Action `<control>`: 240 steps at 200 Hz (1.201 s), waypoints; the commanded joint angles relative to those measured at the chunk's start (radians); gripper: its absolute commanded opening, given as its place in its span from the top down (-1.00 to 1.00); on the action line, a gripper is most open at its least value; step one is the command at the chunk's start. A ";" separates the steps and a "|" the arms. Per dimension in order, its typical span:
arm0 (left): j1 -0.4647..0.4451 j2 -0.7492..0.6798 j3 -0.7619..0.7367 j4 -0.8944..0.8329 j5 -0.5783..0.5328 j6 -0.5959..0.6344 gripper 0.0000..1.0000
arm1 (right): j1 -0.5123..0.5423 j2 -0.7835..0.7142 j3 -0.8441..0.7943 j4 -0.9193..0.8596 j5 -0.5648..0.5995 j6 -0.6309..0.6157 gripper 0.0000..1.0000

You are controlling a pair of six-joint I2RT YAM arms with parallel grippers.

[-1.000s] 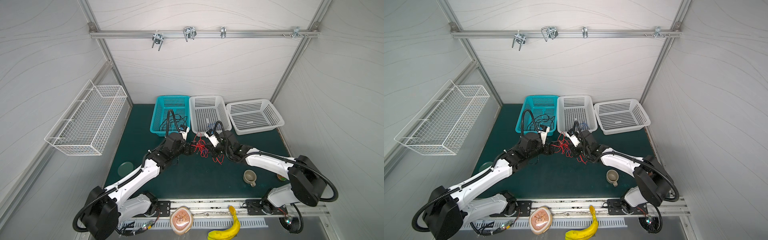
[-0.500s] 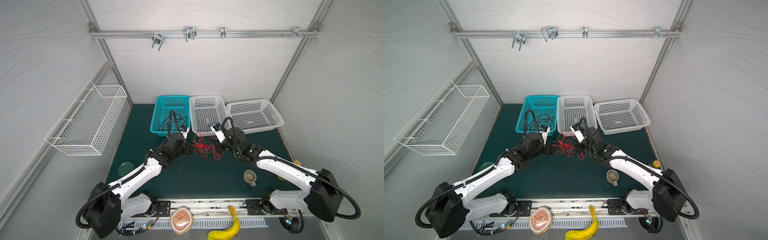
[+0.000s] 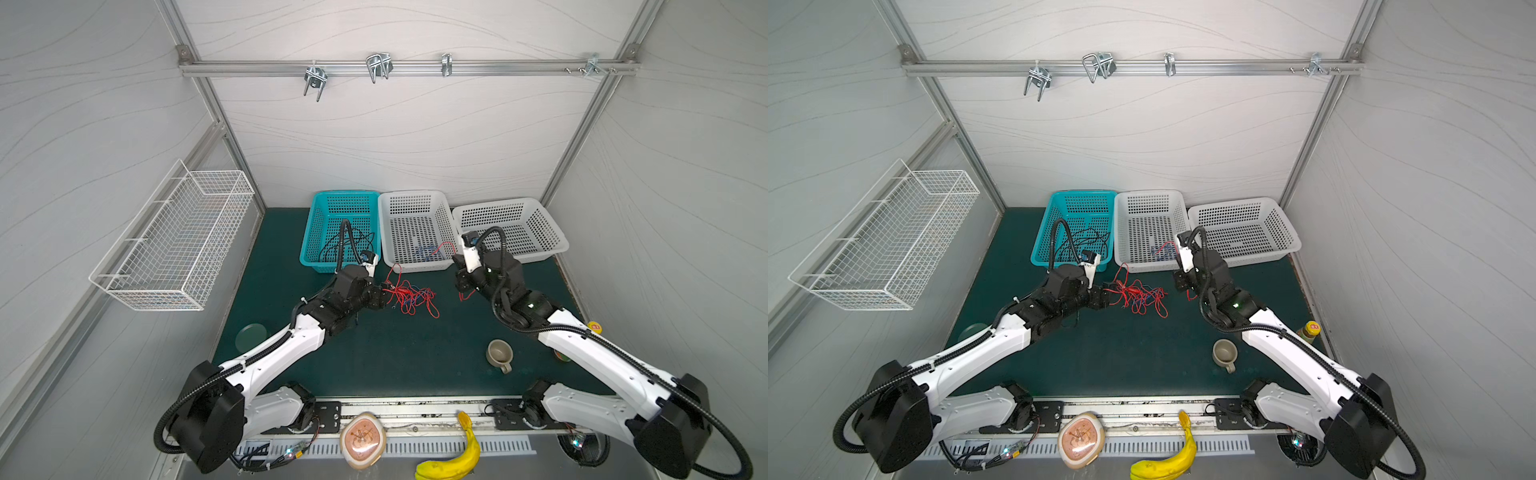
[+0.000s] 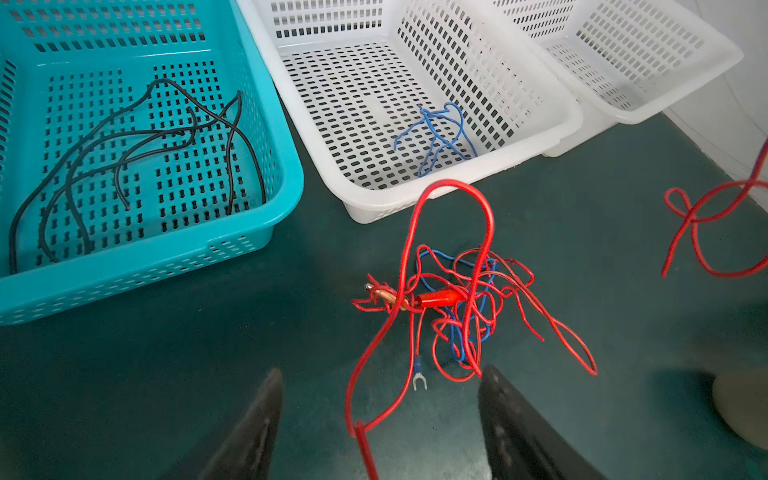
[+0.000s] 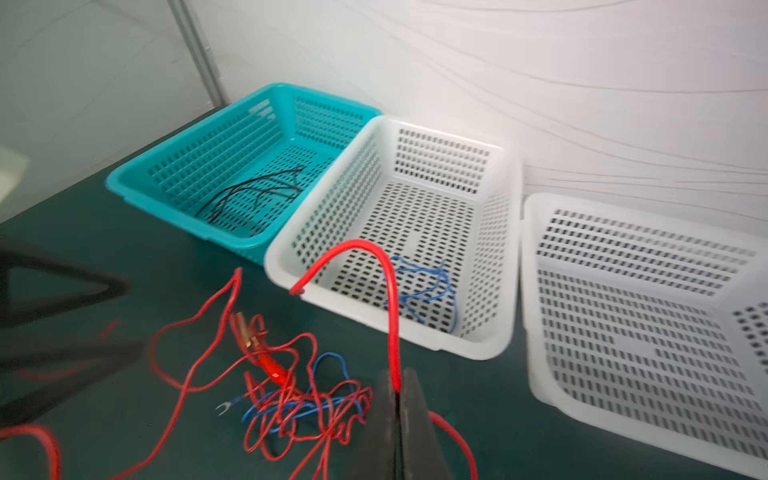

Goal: Untangle the cables
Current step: 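Lift the red wire with the right gripper to the farthest white basket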

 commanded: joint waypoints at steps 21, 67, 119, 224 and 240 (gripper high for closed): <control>0.001 0.004 0.016 0.056 -0.010 0.002 -0.51 | -0.121 0.014 0.039 0.055 0.130 0.016 1.00; 0.001 -0.002 0.011 0.056 -0.007 -0.002 -0.50 | -0.274 0.118 0.127 0.094 0.157 0.049 1.00; 0.000 -0.005 0.012 0.053 0.005 -0.005 -0.50 | -0.365 0.267 0.248 0.195 0.149 0.012 1.00; 0.000 0.001 0.008 0.052 0.004 -0.015 -0.50 | -0.405 0.720 0.484 0.149 0.124 0.025 1.00; 0.000 0.001 0.009 0.046 0.001 -0.012 -0.50 | -0.408 0.758 0.483 0.127 0.128 0.051 1.00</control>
